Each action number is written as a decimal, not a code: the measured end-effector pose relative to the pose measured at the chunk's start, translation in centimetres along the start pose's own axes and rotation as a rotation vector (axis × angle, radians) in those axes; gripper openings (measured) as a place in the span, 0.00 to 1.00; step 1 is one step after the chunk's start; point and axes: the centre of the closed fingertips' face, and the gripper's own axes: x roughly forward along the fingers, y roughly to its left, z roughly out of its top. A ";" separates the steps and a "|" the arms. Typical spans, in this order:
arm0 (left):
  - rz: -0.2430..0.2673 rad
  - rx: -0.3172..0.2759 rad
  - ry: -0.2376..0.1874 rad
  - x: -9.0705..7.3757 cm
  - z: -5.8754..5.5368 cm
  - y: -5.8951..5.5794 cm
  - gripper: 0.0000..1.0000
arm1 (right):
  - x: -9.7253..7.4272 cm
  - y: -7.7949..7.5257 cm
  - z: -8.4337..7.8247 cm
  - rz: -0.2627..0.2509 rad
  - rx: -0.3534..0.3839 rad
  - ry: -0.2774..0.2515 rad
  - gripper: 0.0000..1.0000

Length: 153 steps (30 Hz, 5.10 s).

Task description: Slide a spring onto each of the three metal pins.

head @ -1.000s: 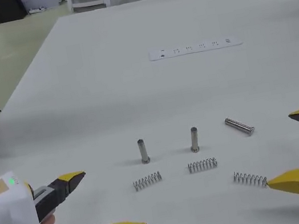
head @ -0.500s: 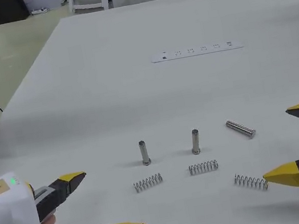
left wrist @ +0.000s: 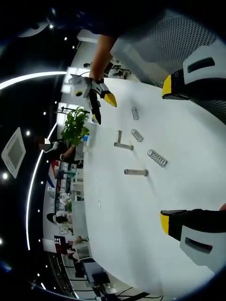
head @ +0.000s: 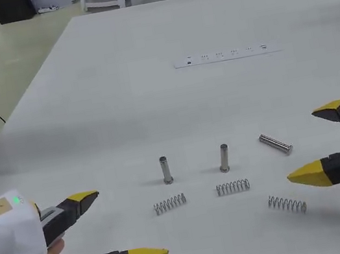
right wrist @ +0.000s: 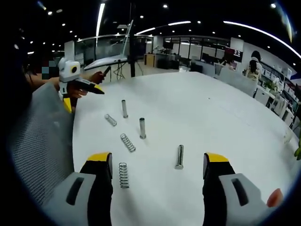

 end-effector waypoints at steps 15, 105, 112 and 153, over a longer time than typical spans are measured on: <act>0.002 -0.001 -0.005 0.0 0.1 0.0 0.94 | 2.2 -1.8 0.4 -0.007 -0.036 0.079 0.71; 0.013 -0.004 -0.002 -0.1 -0.1 0.4 0.91 | 9.2 -5.1 -3.7 -0.038 0.067 0.403 0.10; 0.015 -0.005 -0.002 -0.1 -0.2 0.5 0.91 | 9.4 -5.1 -4.1 -0.040 0.084 0.415 0.07; -0.003 0.010 0.004 0.0 -0.2 0.2 0.90 | 5.8 -3.7 -1.6 -0.081 0.115 0.334 0.06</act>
